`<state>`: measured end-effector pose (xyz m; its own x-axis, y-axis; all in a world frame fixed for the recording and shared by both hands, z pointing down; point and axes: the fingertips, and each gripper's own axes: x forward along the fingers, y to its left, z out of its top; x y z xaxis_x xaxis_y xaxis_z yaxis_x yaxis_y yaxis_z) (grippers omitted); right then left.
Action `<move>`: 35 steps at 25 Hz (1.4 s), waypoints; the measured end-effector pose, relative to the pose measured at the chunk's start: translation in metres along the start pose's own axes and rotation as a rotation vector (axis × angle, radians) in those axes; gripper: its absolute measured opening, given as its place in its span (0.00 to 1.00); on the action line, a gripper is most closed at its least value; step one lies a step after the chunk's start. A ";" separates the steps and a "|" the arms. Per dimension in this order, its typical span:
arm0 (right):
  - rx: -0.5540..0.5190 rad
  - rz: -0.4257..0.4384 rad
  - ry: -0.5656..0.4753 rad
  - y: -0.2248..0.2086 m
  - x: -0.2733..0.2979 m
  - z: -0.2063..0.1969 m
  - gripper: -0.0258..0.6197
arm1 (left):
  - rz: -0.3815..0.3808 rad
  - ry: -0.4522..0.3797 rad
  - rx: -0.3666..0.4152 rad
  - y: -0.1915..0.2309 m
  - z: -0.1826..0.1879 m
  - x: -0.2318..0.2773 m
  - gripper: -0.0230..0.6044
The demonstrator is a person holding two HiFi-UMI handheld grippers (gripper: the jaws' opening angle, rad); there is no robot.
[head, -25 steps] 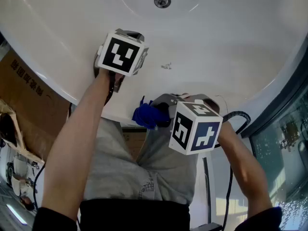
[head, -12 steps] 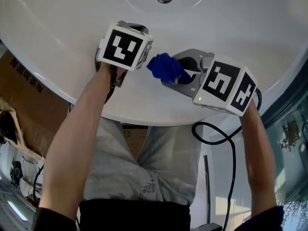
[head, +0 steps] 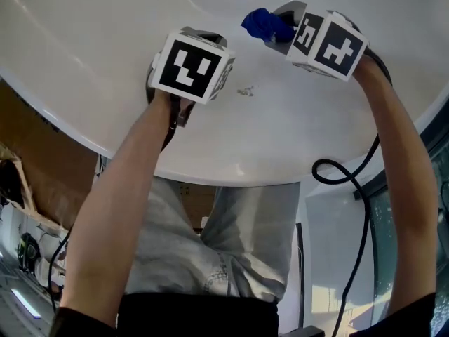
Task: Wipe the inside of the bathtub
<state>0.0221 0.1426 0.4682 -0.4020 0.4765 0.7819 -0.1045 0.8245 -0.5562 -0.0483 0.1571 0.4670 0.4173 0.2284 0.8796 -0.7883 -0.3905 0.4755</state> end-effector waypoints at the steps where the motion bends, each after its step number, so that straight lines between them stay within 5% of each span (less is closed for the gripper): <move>1: -0.014 -0.004 0.014 -0.009 0.008 -0.004 0.25 | -0.001 -0.001 -0.007 0.001 0.000 0.002 0.04; 5: -0.119 -0.059 0.146 -0.047 0.040 -0.027 0.26 | -0.022 -0.023 -0.069 0.004 0.004 0.009 0.04; 8: -0.086 -0.033 0.222 -0.061 0.066 -0.041 0.26 | -0.035 -0.048 -0.115 0.009 0.010 0.010 0.04; 10: -0.069 -0.020 0.242 -0.064 0.080 -0.045 0.26 | -0.012 -0.044 -0.079 0.014 0.013 0.009 0.04; 13: -0.053 -0.005 0.220 -0.059 0.098 -0.040 0.26 | -0.003 -0.033 -0.036 0.017 0.015 0.009 0.04; 19: -0.055 -0.031 0.262 -0.059 0.117 -0.052 0.26 | -0.017 -0.027 -0.095 0.024 0.016 0.014 0.04; 23: -0.010 0.001 0.253 -0.054 0.120 -0.056 0.26 | -0.014 0.000 -0.041 0.019 0.017 0.017 0.04; 35: 0.053 0.125 0.171 -0.016 0.110 -0.041 0.24 | -0.017 -0.014 -0.056 0.017 0.027 0.014 0.04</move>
<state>0.0163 0.1943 0.5749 -0.2552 0.6227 0.7396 -0.1125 0.7406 -0.6624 -0.0436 0.1292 0.4882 0.4368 0.2223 0.8716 -0.8051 -0.3356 0.4891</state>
